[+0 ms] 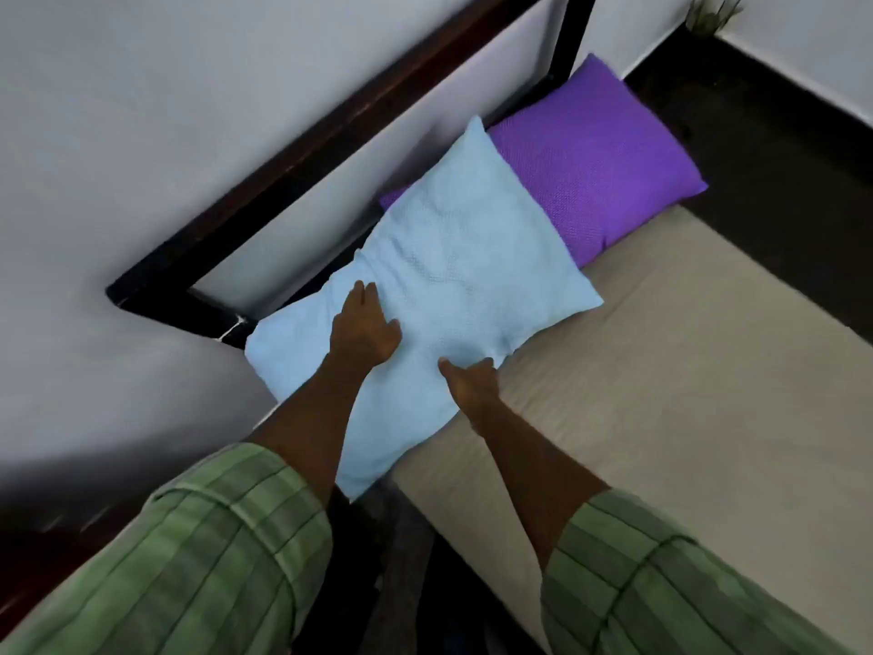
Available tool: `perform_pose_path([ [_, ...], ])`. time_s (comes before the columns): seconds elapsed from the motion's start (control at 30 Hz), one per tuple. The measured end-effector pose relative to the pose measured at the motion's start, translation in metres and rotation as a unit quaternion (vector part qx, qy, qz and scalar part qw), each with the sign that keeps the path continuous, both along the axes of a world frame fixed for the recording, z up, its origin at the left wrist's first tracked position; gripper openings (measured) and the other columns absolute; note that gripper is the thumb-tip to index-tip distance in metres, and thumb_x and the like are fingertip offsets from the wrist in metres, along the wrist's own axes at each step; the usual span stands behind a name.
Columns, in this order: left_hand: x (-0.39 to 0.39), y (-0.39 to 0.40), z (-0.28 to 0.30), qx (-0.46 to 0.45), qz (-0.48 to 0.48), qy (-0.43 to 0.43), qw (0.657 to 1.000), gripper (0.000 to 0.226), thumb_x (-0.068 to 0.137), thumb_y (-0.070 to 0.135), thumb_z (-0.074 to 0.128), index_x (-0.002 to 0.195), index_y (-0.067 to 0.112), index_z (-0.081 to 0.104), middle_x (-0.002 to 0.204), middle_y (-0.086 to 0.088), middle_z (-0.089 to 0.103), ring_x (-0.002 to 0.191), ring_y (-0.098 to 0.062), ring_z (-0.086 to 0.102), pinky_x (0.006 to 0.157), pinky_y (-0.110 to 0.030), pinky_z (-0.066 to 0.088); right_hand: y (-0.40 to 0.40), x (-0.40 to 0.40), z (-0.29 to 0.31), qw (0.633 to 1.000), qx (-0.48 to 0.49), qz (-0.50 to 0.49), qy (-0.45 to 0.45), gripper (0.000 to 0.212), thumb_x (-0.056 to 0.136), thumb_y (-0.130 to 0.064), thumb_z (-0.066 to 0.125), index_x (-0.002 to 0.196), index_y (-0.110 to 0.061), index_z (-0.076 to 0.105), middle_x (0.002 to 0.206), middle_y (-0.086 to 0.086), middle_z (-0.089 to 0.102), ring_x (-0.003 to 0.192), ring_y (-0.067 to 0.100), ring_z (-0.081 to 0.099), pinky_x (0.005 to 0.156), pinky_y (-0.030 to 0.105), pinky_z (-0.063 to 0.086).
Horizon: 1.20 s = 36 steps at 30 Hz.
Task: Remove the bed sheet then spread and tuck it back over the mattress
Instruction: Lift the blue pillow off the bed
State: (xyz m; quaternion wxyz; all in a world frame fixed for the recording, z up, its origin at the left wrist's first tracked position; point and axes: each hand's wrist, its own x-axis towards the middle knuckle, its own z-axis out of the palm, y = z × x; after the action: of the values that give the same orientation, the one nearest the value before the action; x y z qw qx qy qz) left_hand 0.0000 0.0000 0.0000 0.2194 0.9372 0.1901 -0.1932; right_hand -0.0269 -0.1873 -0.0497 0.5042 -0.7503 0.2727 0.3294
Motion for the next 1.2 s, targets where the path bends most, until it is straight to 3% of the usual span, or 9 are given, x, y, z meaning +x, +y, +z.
perform_pose_path([
  [0.13,0.026,0.045,-0.04,0.008,0.015,0.035,0.999,0.092,0.098,0.046,0.059,0.163,0.009,0.004,0.172,-0.01,0.0,0.158,-0.025,0.006,0.124,-0.048,0.017,0.006,0.013,-0.073,0.981,0.046,-0.184,0.037,0.146,0.026,-0.073,0.096,0.149,-0.017,0.04,0.143,-0.003,0.055,0.127,0.02,0.058,0.102,0.045,0.054],
  [0.3,0.048,0.079,-0.07,-0.007,-0.001,0.04,0.999,0.116,0.074,0.081,0.065,0.16,0.016,0.021,0.16,-0.008,0.039,0.145,-0.029,0.041,0.115,-0.05,0.038,0.015,0.026,-0.073,0.953,0.211,-0.213,0.046,0.065,0.068,-0.03,0.098,0.125,-0.015,0.071,0.122,-0.005,0.074,0.109,0.012,0.071,0.094,0.033,0.058],
  [0.37,0.055,0.067,-0.059,-0.079,0.042,0.038,0.995,0.114,0.069,0.077,0.075,0.154,0.014,0.033,0.151,-0.003,0.05,0.135,-0.024,0.051,0.108,-0.039,0.043,0.016,0.019,-0.061,0.947,0.221,-0.225,0.054,0.051,0.074,-0.027,0.094,0.119,-0.017,0.072,0.117,-0.004,0.076,0.101,0.011,0.073,0.08,0.027,0.061],
  [0.5,0.067,0.033,-0.027,-0.068,0.053,-0.055,0.995,0.06,0.09,0.051,0.072,0.134,0.013,0.059,0.124,-0.002,0.067,0.11,-0.02,0.063,0.082,-0.022,0.037,0.014,0.007,-0.033,0.97,0.085,-0.226,-0.022,0.059,0.086,-0.045,0.082,0.136,-0.021,0.062,0.13,-0.006,0.067,0.12,0.015,0.063,0.104,0.037,0.051],
  [0.67,0.104,-0.012,0.029,0.016,-0.006,-0.141,0.99,0.059,0.089,0.067,0.061,0.121,0.018,0.064,0.102,-0.01,0.074,0.095,-0.036,0.069,0.081,-0.04,0.051,-0.006,0.037,0.027,0.966,-0.085,-0.213,-0.123,0.061,0.094,-0.06,0.061,0.137,-0.017,0.061,0.13,0.005,0.068,0.12,0.028,0.063,0.096,0.03,0.044],
  [0.9,0.277,-0.078,0.099,-0.089,-0.084,-0.152,0.981,0.077,0.086,0.081,0.046,0.138,0.025,0.059,0.129,-0.006,0.068,0.119,-0.032,0.063,0.102,-0.047,0.05,-0.092,0.178,0.084,0.942,-0.074,-0.24,-0.223,0.082,0.091,-0.067,0.061,0.15,-0.013,0.045,0.145,0.009,0.057,0.133,0.029,0.054,0.105,0.029,0.038],
  [1.0,0.351,-0.096,0.089,-0.159,-0.142,-0.139,0.967,0.073,0.09,0.063,0.056,0.147,0.017,0.049,0.142,-0.006,0.059,0.13,-0.028,0.055,0.109,-0.043,0.043,-0.126,0.239,0.079,0.941,-0.001,-0.254,-0.223,0.094,0.084,-0.068,0.07,0.158,-0.021,0.034,0.155,0.0,0.049,0.139,0.023,0.048,0.116,0.035,0.038],
  [1.1,0.4,-0.102,0.063,-0.107,-0.246,-0.068,0.961,0.081,0.095,0.044,0.065,0.16,0.011,0.029,0.162,-0.012,0.037,0.148,-0.03,0.036,0.122,-0.044,0.028,-0.153,0.288,0.051,0.953,0.049,-0.229,-0.193,0.099,0.07,-0.068,0.083,0.149,-0.019,0.048,0.143,-0.003,0.059,0.132,0.023,0.056,0.11,0.042,0.047],
  [1.2,0.413,-0.094,0.033,-0.008,-0.311,0.01,0.95,0.087,0.1,0.049,0.057,0.164,0.014,0.009,0.169,-0.012,0.018,0.155,-0.03,0.021,0.125,-0.04,0.019,-0.158,0.312,0.026,0.968,0.076,-0.205,-0.124,0.13,0.056,-0.075,0.085,0.159,-0.019,0.028,0.156,-0.001,0.045,0.141,0.026,0.046,0.117,0.047,0.04],
])
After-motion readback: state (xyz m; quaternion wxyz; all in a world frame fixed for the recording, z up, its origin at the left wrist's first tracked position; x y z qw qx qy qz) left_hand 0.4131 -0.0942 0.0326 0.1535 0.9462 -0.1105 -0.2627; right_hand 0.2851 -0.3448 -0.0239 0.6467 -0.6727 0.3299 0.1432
